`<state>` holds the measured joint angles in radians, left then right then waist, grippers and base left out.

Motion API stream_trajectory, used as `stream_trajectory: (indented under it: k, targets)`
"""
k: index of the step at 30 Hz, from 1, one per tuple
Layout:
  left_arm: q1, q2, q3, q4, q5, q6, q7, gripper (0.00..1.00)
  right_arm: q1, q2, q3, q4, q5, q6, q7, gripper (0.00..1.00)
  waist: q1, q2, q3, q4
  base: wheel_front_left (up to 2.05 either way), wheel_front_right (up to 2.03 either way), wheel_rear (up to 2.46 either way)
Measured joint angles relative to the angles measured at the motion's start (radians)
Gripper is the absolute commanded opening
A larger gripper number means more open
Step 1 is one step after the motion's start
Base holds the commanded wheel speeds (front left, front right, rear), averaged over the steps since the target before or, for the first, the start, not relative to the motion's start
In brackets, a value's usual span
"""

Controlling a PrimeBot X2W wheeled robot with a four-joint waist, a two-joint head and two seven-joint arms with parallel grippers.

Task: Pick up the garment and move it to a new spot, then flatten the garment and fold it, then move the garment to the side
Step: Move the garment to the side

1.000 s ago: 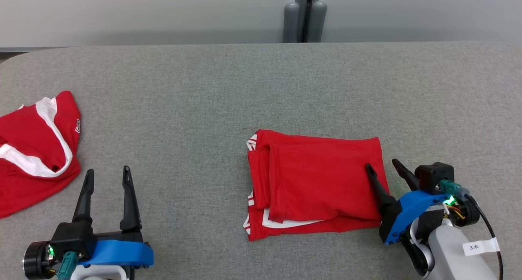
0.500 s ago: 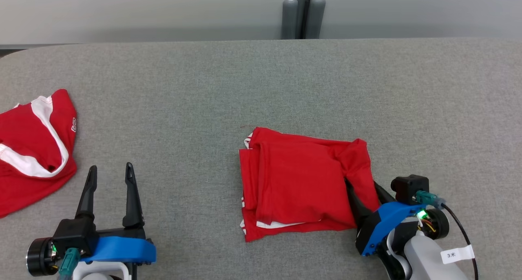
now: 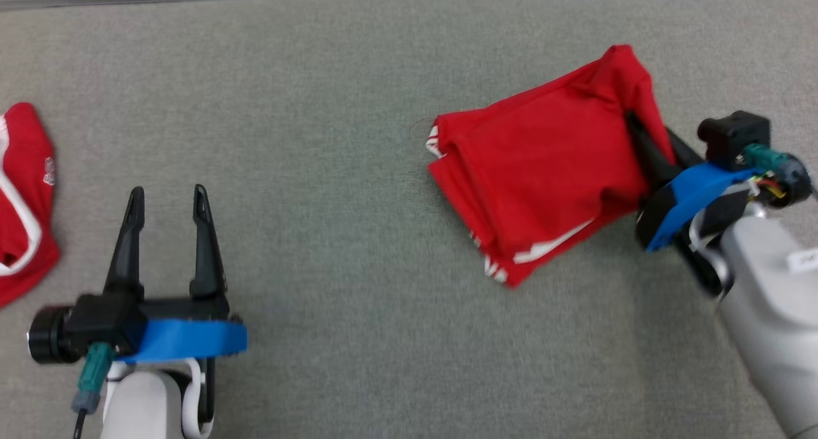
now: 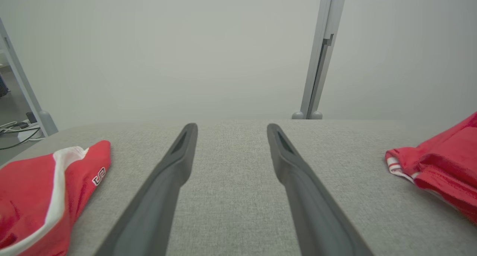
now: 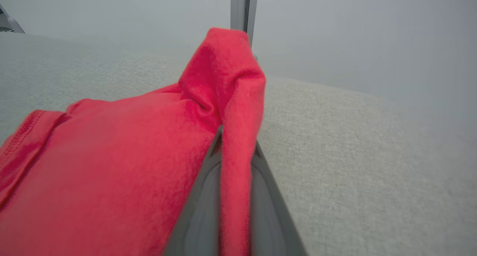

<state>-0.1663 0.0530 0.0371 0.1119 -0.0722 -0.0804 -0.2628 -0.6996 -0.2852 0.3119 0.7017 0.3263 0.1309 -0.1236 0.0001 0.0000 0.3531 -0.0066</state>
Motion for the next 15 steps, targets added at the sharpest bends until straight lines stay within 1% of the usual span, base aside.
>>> stream_trajectory:
  k: [4, 7, 10, 15]
  targets:
    - [-0.045, 0.004, -0.014, -0.038, 0.019, -0.008, 0.000, 1.00, -0.106, -0.103, -0.007, -0.004, 0.025, 0.000, 0.010, 0.00, 0.0002, 0.0002, 0.078, -0.030, 0.00, 0.00, 0.00]
    - [-0.078, 0.014, -0.019, -0.068, 0.031, -0.008, 0.000, 1.00, -0.171, -0.174, -0.027, -0.006, 0.072, 0.000, 0.024, 0.00, 0.0000, 0.0000, 0.136, -0.054, 0.00, 0.00, 0.00]
    - [-0.108, 0.035, -0.018, -0.092, 0.041, -0.010, 0.000, 1.00, -0.220, -0.248, -0.028, -0.014, 0.093, 0.000, 0.035, 0.00, 0.0002, 0.0002, 0.191, -0.087, 0.00, 0.00, 0.00]
    - [-0.148, 0.075, -0.020, -0.144, 0.067, -0.013, 0.000, 1.00, -0.272, -0.336, -0.036, -0.027, 0.127, 0.000, 0.064, 0.00, 0.0001, 0.0002, 0.260, -0.152, 0.00, 0.00, 0.00]
